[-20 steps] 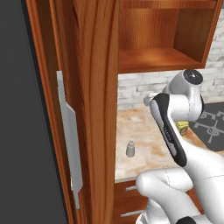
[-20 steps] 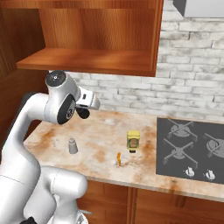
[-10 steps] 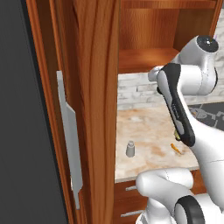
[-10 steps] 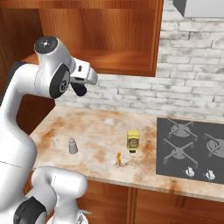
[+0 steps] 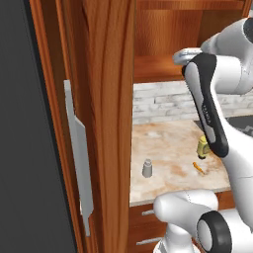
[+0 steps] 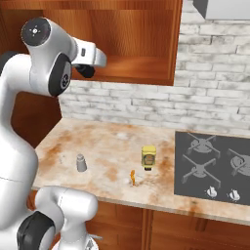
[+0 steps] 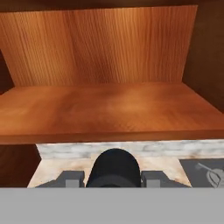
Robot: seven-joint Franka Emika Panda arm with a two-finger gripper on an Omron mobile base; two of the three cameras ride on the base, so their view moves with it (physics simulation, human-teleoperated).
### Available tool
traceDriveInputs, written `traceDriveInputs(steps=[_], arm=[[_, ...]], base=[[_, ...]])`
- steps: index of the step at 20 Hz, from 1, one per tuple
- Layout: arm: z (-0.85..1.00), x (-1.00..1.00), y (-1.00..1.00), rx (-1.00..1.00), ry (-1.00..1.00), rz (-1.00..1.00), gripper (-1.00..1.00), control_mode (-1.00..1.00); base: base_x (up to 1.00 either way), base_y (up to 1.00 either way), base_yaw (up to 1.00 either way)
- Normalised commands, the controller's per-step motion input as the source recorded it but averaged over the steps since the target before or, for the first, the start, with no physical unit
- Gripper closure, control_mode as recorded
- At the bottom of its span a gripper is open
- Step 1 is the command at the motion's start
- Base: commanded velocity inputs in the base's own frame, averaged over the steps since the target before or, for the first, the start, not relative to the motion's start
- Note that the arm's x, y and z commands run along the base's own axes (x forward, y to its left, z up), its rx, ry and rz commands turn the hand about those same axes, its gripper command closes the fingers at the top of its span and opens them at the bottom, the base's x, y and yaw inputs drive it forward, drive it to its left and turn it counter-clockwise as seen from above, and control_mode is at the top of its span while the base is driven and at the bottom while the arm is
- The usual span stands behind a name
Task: There are various items on the counter. Only move the condiments/shakers into the cabinet.
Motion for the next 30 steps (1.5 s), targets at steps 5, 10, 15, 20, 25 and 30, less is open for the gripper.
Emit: traceDriveInputs(steps=[5,10,15,20,25,30], arm=[[0.04,0.47,0.00,0.00,-0.04,0.00,1.00,-1.00],[-0.15,0.56,0.00,0.00,0.00,0.00,1.00,-1.00],[-0.15,0.46,0.00,0.00,0.00,0.00,1.00,-1.00],[-0.01,0.26,0.00,0.00,0.00,0.00,1.00,-1.00],[-0.04,0.15,0.00,0.00,0.00,0.00,1.00,-1.00],[-0.07,0.22,0.00,0.00,0.01,0.00,1.00,-1.00]], base=[[0.00,0.00,0.00],[0.00,0.00,0.00],[0.00,0.00,0.00],[0.00,0.00,0.00],[0.00,0.00,0.00],[0.00,0.00,0.00]])
